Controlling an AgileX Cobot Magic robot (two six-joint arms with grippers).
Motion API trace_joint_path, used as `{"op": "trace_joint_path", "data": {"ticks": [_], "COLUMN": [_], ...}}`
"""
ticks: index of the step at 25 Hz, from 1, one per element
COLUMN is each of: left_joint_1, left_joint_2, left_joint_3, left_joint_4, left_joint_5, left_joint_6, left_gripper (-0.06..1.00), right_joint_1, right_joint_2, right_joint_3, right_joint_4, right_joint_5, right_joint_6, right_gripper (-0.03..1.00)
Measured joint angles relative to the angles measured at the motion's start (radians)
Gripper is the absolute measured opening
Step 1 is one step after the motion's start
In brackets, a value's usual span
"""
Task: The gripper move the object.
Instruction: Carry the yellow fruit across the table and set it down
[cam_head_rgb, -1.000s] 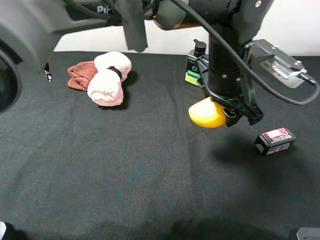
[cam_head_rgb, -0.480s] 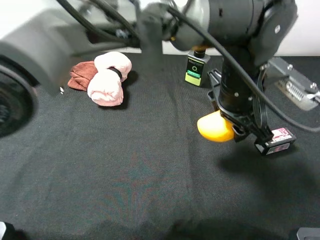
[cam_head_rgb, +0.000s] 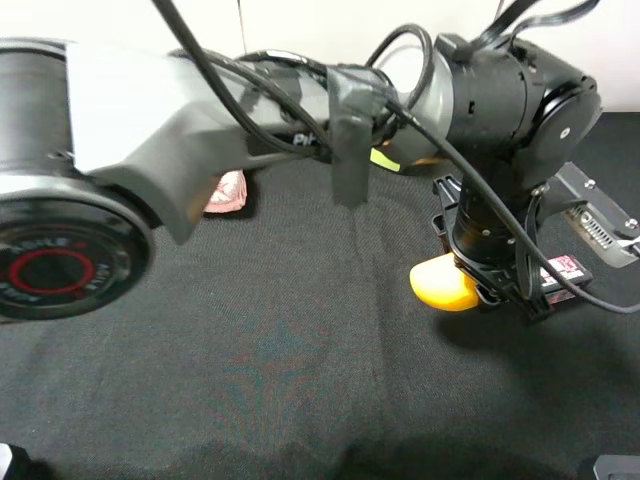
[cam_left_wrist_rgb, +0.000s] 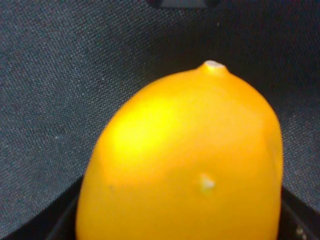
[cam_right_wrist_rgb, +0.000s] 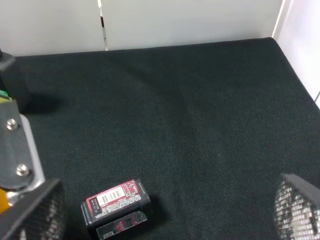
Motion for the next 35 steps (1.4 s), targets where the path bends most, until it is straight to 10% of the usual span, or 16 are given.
{"op": "trace_joint_path", "data": {"ticks": [35], "left_joint_1": [-0.001], "left_joint_2": [0.112], "left_joint_3": [-0.032], "left_joint_4": [0.001], "left_joint_5": [0.016], "left_joint_6": [0.002], "left_gripper": [0.66], "right_joint_1": [0.0], "right_joint_2": [0.0], "right_joint_3": [0.0], "right_joint_4": [0.0], "right_joint_5": [0.0], "right_joint_6": [0.0], "right_gripper": [0.63]}}
